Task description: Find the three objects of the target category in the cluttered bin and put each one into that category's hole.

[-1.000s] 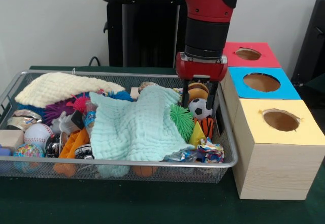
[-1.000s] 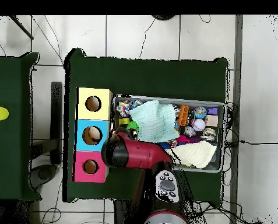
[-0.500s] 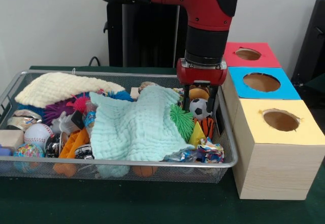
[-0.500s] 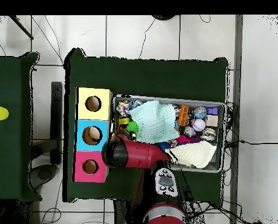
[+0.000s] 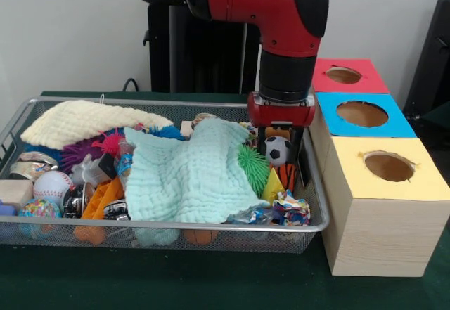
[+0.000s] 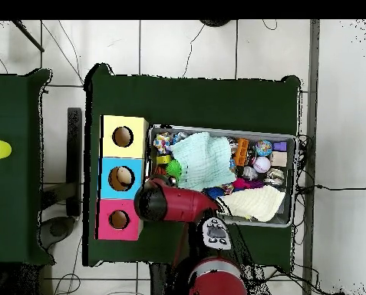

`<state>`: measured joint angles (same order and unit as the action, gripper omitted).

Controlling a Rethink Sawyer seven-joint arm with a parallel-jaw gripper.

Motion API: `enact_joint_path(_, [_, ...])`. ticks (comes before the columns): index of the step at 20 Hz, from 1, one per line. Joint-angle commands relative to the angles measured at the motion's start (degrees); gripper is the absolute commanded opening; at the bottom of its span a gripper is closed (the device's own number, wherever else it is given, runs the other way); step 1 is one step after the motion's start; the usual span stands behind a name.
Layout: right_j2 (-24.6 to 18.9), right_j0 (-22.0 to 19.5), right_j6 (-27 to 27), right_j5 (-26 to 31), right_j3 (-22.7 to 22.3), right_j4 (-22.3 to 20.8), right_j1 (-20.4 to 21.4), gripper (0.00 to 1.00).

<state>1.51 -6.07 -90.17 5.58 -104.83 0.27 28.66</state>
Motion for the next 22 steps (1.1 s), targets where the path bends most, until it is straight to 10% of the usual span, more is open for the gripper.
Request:
enact_joint_path(1, [-5.8,-1.6,-10.7,-5.3,-0.8,-0.6,-4.3,1.0])
enact_joint_path(22, [-12.3,-6.2,-14.1,-15.1,-1.1,-0.3,-4.5,1.0])
